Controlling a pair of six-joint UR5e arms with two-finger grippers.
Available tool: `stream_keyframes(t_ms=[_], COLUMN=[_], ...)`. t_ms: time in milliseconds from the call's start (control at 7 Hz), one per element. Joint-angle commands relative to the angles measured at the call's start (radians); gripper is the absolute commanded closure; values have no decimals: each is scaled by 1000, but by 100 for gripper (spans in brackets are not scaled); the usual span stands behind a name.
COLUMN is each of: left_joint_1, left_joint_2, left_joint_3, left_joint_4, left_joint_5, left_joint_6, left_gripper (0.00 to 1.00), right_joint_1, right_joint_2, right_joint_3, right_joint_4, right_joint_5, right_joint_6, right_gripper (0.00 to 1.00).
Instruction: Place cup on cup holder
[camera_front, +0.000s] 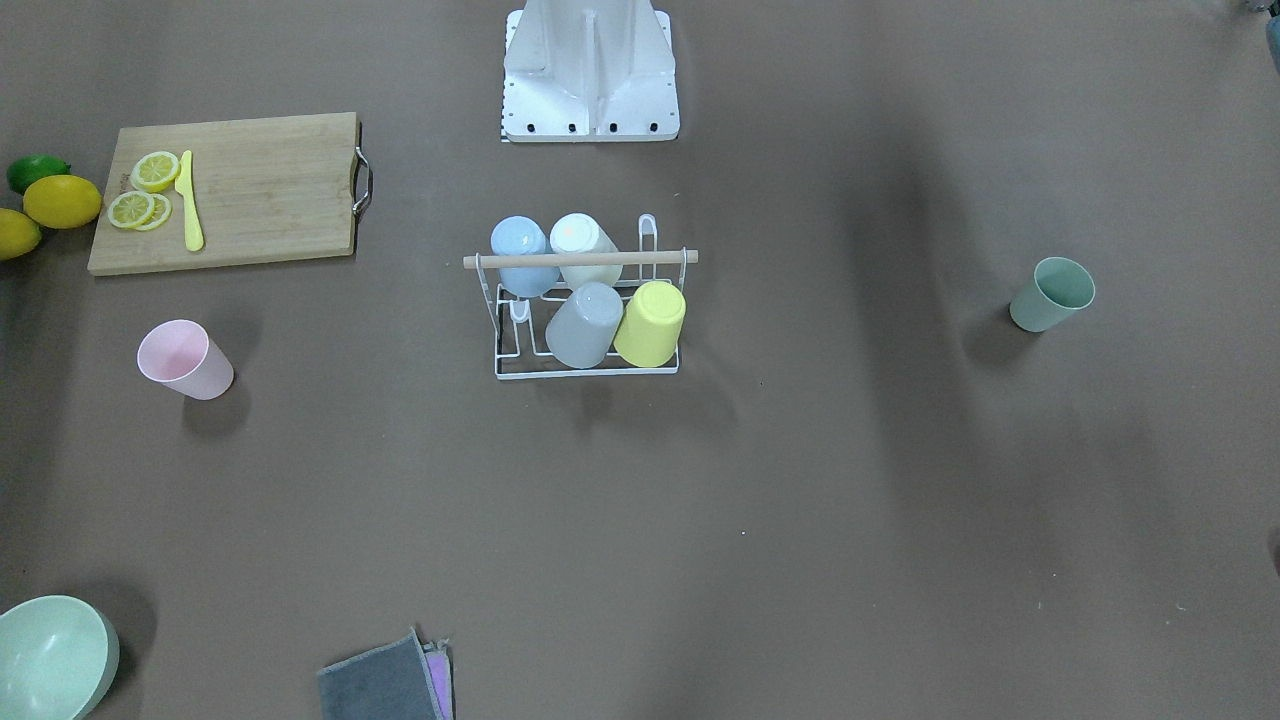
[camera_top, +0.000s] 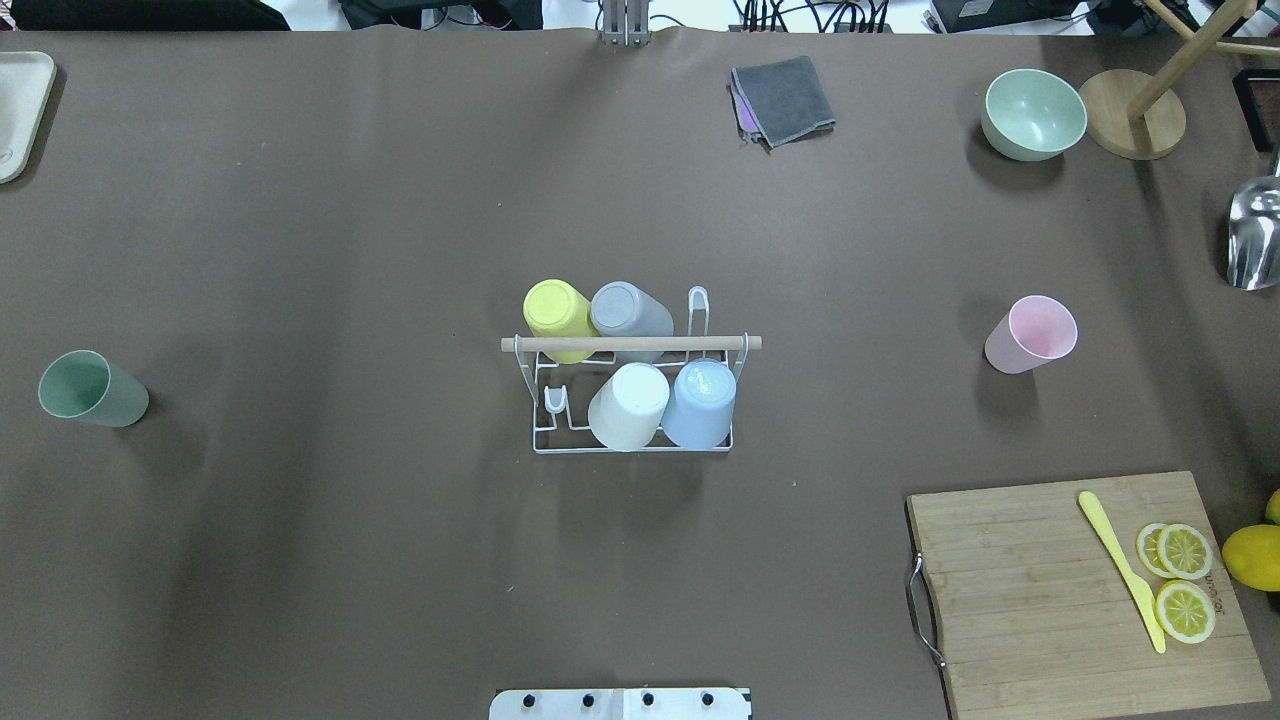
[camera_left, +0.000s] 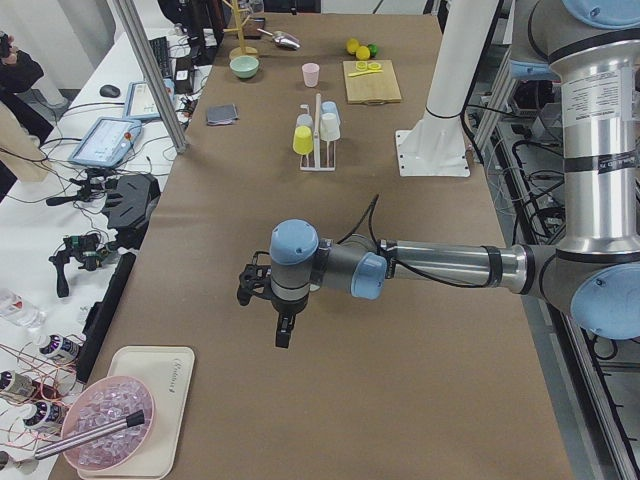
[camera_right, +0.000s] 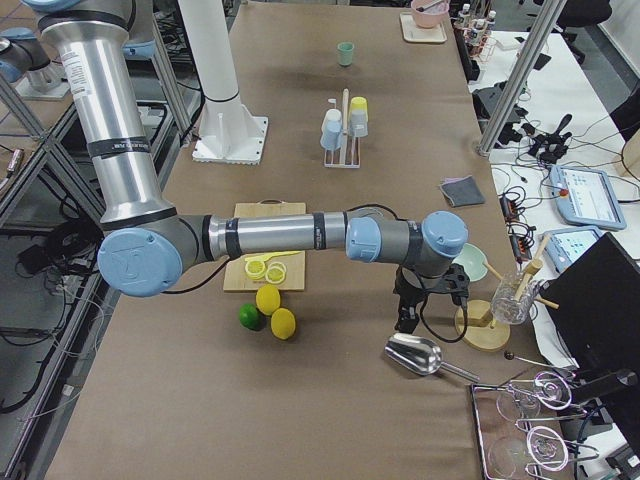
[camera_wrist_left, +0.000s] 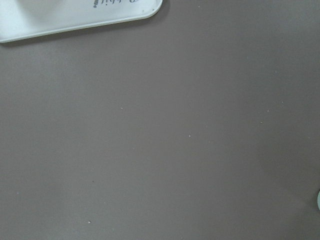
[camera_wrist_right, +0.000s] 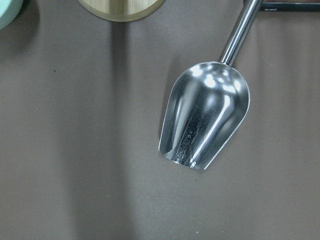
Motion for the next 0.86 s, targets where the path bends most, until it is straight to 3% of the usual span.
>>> stream_keyframes(t_ms=[0,429,714], left_joint_1=[0,0,-3], left_joint_2=[1,-11,-59], left_joint_3=[12,3,18], left_joint_4=[1,1,13], left_joint_5=[0,0,5], left_joint_6=[2,0,-6], left_gripper=[3,3,3], right_joint_1=[-3,-73,-141], right_joint_2=[-18,-1,98], right_joint_3=[4,-9,-77], right_joint_4=[19,9,-43], right_joint_5=[1,28,32], right_joint_6=[4,7,8], right_gripper=[0,0,0])
